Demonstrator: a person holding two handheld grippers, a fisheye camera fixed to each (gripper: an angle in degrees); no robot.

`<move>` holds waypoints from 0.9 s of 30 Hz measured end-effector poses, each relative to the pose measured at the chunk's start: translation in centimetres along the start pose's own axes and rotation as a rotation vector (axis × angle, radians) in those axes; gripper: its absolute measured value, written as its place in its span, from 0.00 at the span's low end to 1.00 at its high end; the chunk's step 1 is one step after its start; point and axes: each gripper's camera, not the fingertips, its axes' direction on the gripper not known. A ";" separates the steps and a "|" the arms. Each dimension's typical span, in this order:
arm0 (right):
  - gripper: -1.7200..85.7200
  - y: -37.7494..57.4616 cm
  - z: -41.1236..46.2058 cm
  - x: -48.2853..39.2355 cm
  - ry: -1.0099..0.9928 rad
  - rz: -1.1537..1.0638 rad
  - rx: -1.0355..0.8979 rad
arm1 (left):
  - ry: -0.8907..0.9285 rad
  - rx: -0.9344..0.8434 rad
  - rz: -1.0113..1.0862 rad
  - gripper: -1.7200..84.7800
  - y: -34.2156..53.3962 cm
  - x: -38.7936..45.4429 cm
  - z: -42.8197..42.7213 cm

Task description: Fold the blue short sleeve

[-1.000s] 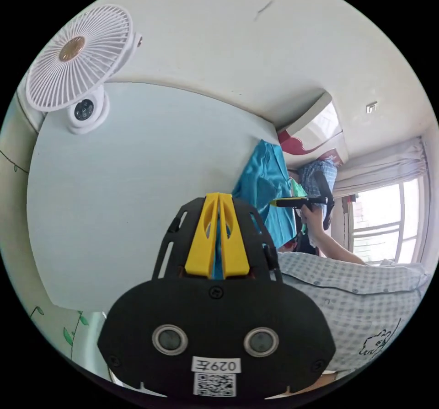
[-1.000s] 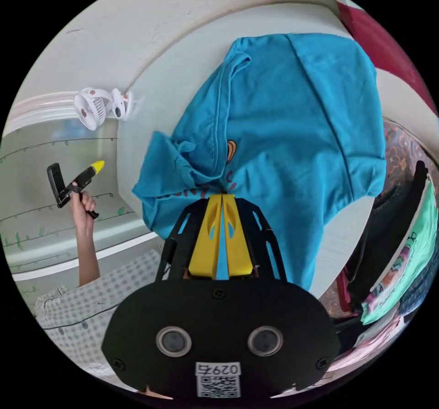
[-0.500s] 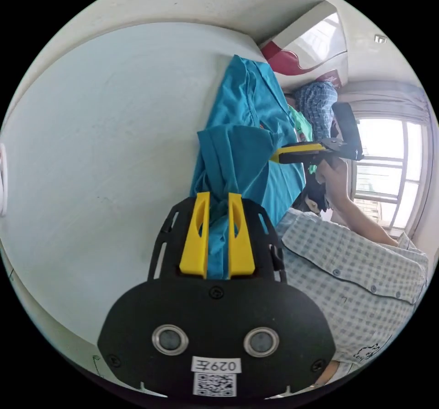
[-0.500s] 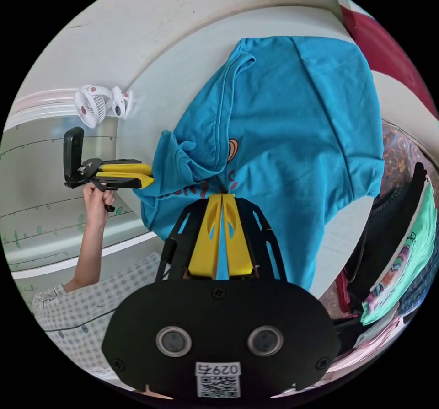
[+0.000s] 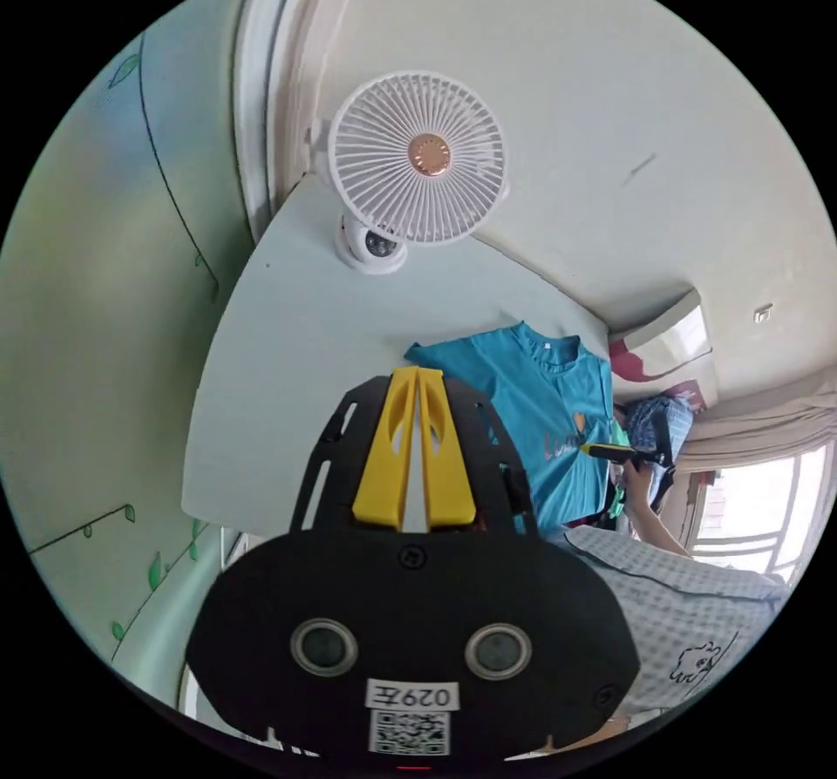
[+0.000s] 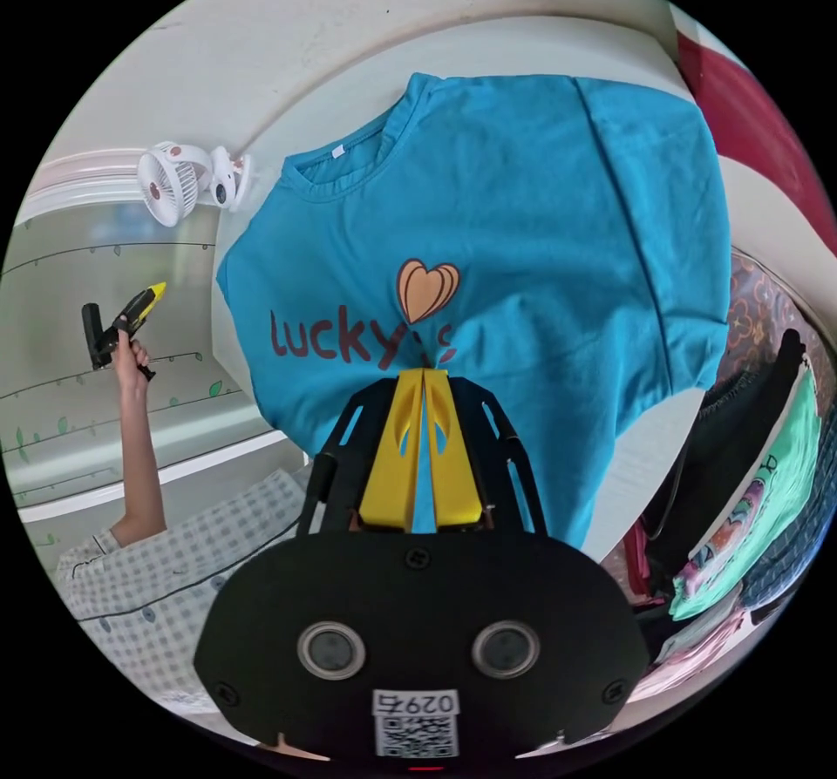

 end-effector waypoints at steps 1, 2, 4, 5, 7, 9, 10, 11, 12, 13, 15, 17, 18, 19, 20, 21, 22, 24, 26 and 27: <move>0.01 -0.2 0.3 -0.3 0.002 0.002 -0.004 | 0.022 0.000 -0.015 0.01 0.8 -0.5 0.6; 0.01 -0.4 0.4 -0.5 0.004 0.003 -0.006 | 0.023 -0.007 -0.015 0.01 1.1 -0.5 1.1; 0.01 -1.0 1.1 -1.2 0.006 0.018 -0.043 | 0.054 -0.060 0.023 0.01 2.2 1.4 4.3; 0.01 -1.2 1.2 -1.5 0.007 0.008 -0.056 | 0.075 -0.076 0.041 0.01 2.3 2.2 5.3; 0.01 -1.2 0.2 -3.1 0.033 -0.031 0.011 | 0.143 -0.159 0.140 0.01 2.3 6.3 9.6; 0.01 -1.5 -0.8 -3.8 0.053 -0.037 0.068 | 0.101 -0.247 0.226 0.01 1.5 9.7 13.2; 0.01 -2.0 -0.9 -4.1 0.068 -0.036 0.070 | 0.031 -0.302 0.288 0.01 0.8 11.8 15.7; 0.01 -2.3 -0.8 -4.2 0.079 -0.033 0.063 | -0.017 -0.326 0.318 0.01 0.5 12.6 17.0; 0.01 -3.0 -0.2 -4.4 0.107 -0.028 0.034 | -0.127 -0.397 0.347 0.01 -0.1 13.7 19.7; 0.01 -3.6 0.9 -4.6 0.144 -0.024 -0.016 | -0.176 -0.505 0.372 0.01 -0.3 14.5 22.4; 0.01 -3.6 3.2 -5.3 0.205 -0.037 -0.105 | -0.132 -0.625 0.414 0.01 0.5 15.5 25.3; 0.02 -2.5 4.8 -6.8 0.249 -0.084 -0.112 | -0.135 -0.623 0.465 0.01 2.1 16.5 26.3; 0.02 -1.5 5.2 -7.8 0.283 -0.086 -0.081 | -0.171 -0.594 0.497 0.01 2.6 17.2 26.4; 0.02 -1.0 5.5 -8.7 0.314 -0.088 -0.055 | -0.194 -0.596 0.518 0.01 2.3 17.8 27.0; 0.02 -0.9 5.7 -9.2 0.334 -0.089 -0.043 | -0.208 -0.586 0.524 0.01 1.9 18.0 27.2; 0.02 -1.1 6.0 -10.0 0.370 -0.094 -0.042 | -0.231 -0.575 0.535 0.01 0.7 18.5 27.9; 0.02 -1.9 6.1 -10.8 0.400 -0.101 -0.041 | -0.244 -0.567 0.543 0.01 -1.2 18.9 28.8; 0.02 -3.8 6.0 -11.6 0.446 -0.096 -0.021 | -0.260 -0.540 0.536 0.01 -4.6 19.4 30.1; 0.02 -6.3 5.5 -11.9 0.475 -0.075 0.006 | -0.262 -0.529 0.501 0.01 -7.9 19.4 31.4; 0.02 -8.0 5.0 -11.8 0.466 -0.043 0.013 | -0.254 -0.546 0.450 0.01 -9.8 19.2 32.1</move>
